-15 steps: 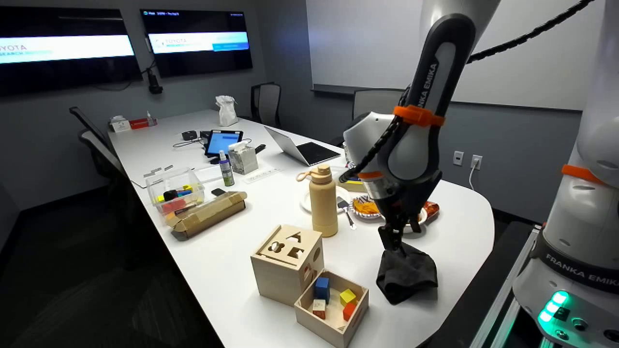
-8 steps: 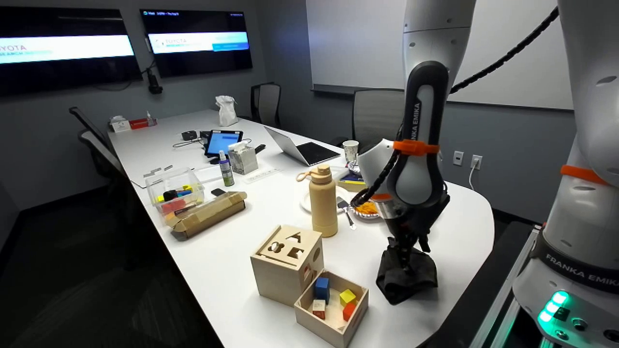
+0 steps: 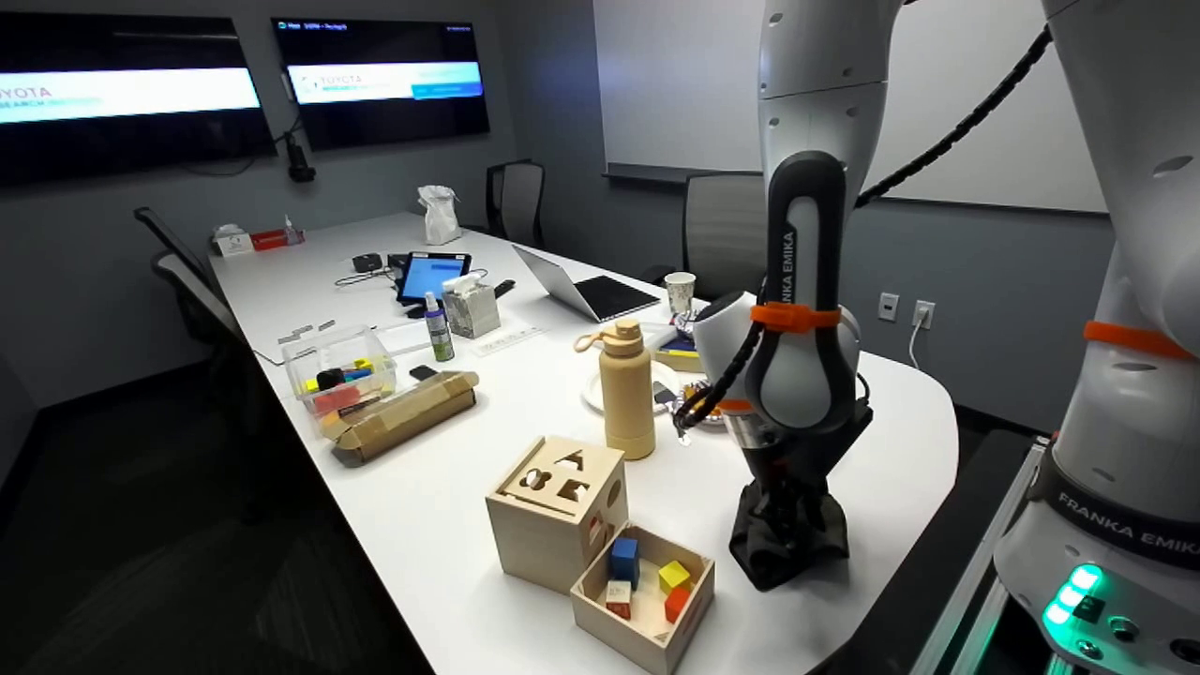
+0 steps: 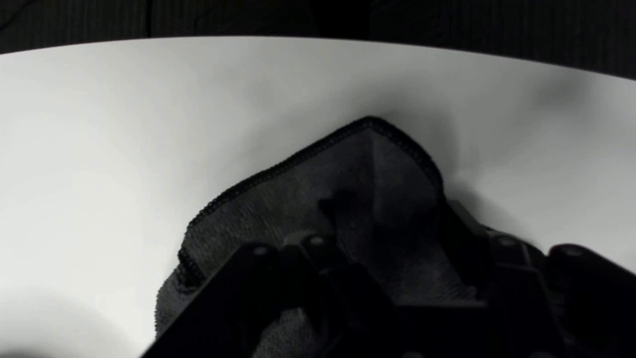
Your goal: Use the grey cloth to wipe the table
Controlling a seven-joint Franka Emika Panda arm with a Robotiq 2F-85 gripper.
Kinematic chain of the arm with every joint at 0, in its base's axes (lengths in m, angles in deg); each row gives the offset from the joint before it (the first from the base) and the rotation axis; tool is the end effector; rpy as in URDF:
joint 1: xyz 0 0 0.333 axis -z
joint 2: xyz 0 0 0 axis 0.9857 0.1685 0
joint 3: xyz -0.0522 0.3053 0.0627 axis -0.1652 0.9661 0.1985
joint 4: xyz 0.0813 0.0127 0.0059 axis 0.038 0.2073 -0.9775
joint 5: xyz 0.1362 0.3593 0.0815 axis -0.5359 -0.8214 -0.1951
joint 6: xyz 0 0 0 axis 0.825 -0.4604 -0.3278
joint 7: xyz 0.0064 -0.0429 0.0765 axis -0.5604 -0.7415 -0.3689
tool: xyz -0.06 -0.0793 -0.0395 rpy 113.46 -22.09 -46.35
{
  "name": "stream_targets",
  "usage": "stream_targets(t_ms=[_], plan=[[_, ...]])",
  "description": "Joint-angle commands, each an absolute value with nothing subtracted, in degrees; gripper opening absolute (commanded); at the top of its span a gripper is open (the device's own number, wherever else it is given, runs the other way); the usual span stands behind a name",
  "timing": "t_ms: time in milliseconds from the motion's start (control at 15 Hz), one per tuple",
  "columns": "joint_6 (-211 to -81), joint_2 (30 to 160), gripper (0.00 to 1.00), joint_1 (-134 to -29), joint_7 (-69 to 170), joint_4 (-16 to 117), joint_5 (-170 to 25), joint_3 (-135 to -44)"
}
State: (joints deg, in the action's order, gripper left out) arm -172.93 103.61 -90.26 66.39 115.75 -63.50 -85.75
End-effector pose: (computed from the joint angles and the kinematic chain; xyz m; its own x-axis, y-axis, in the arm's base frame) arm 0.3088 0.0651 0.0655 0.9419 -0.0058 -0.3358 0.0357 -0.9925 0.1172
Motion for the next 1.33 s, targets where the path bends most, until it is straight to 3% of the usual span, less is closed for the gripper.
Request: stream_targets(t_ms=[0,200,267,800,1267], plan=[[-174.2,103.4,0.25,-93.4,66.2,115.7,-66.7,-87.5],[-172.4,100.9,0.02,-95.2,66.8,115.3,-67.9,-88.0],[-171.6,99.9,0.0,-95.7,67.2,115.4,-68.2,-88.1],[-149.3,87.3,0.01,-101.5,82.5,114.5,-59.4,-91.4],[-139.4,91.8,0.01,-97.5,88.1,102.2,-49.8,-86.2]])
